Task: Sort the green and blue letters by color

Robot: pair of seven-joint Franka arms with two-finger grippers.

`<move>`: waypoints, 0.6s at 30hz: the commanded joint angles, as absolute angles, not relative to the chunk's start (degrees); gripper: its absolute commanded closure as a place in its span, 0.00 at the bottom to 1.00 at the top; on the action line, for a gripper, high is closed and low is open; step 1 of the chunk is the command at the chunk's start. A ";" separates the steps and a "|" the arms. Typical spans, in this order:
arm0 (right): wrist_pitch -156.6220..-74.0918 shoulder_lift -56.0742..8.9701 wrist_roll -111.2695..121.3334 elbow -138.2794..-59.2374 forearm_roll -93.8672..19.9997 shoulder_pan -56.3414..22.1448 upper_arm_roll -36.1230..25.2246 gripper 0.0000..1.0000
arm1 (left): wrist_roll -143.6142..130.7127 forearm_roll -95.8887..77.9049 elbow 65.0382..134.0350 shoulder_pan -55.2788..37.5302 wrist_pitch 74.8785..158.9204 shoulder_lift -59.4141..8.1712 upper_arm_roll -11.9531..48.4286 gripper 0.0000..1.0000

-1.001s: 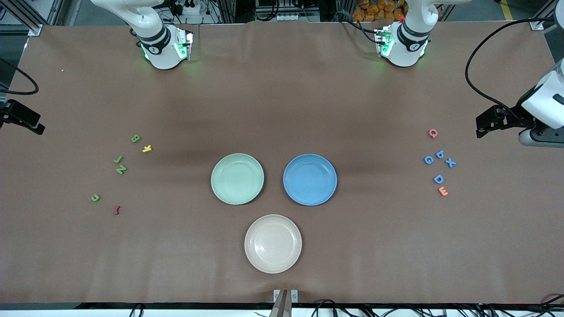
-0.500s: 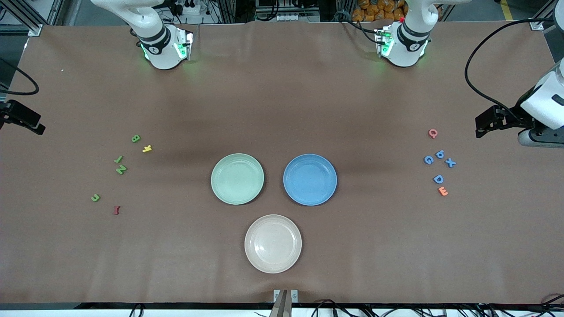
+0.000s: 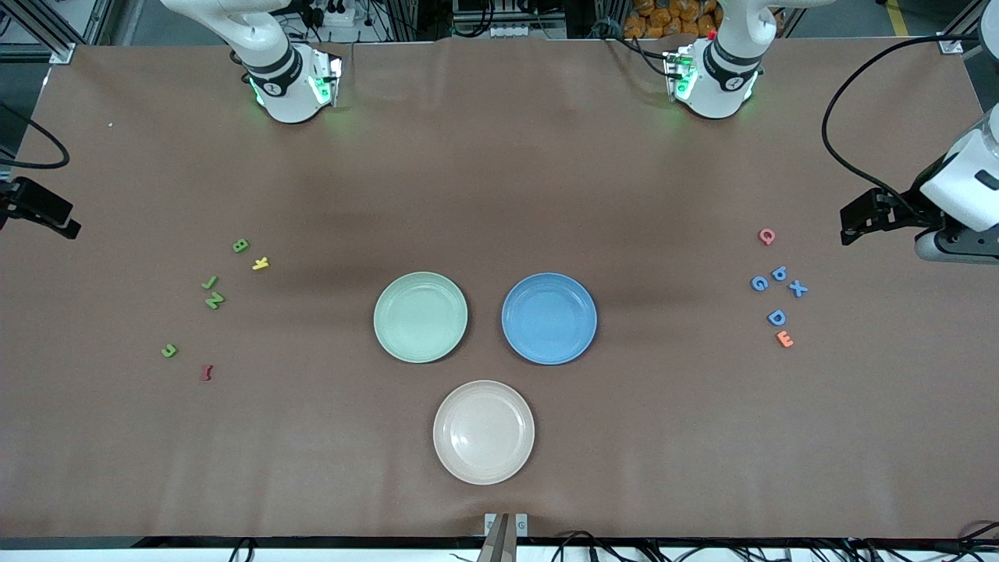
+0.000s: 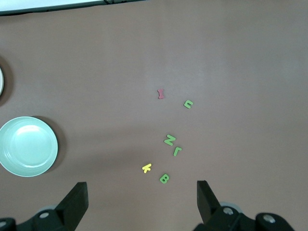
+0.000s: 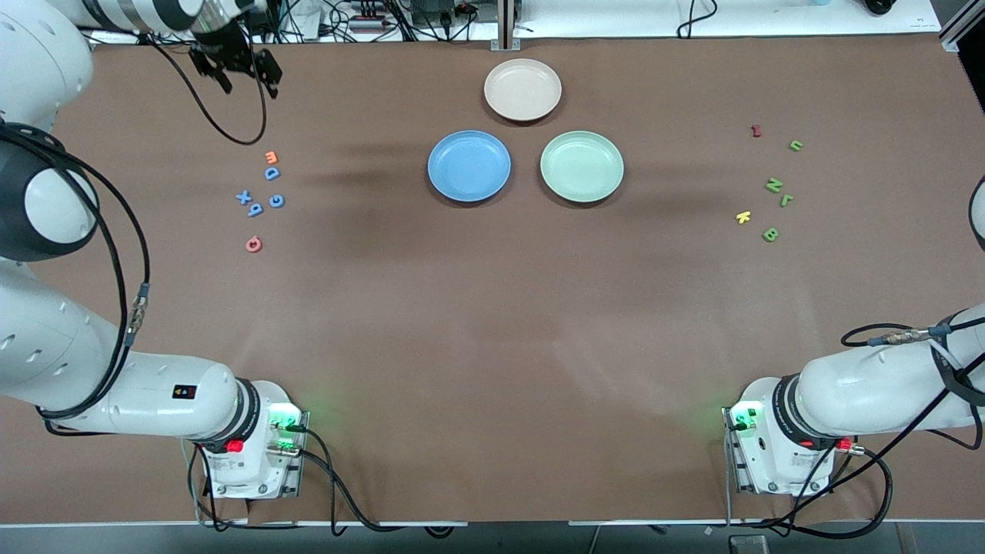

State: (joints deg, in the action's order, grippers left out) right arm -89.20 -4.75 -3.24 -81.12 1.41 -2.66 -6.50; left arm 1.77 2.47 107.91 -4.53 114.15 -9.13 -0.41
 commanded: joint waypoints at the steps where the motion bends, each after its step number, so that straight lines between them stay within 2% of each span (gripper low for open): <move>1: -90.96 -4.13 -2.64 -83.49 1.41 -1.94 -6.42 0.00 | 3.07 1.67 111.18 -2.56 115.75 -9.13 -0.62 0.00; 15: -111.52 -3.34 -2.55 -99.48 1.32 -0.35 -6.42 0.00 | 3.78 2.46 112.06 -1.58 117.16 -16.61 -0.97 0.00; 18: -116.00 -3.34 -2.55 -102.56 1.32 0.09 -6.42 0.00 | 2.03 2.46 113.63 -1.67 119.52 -17.31 -1.14 0.00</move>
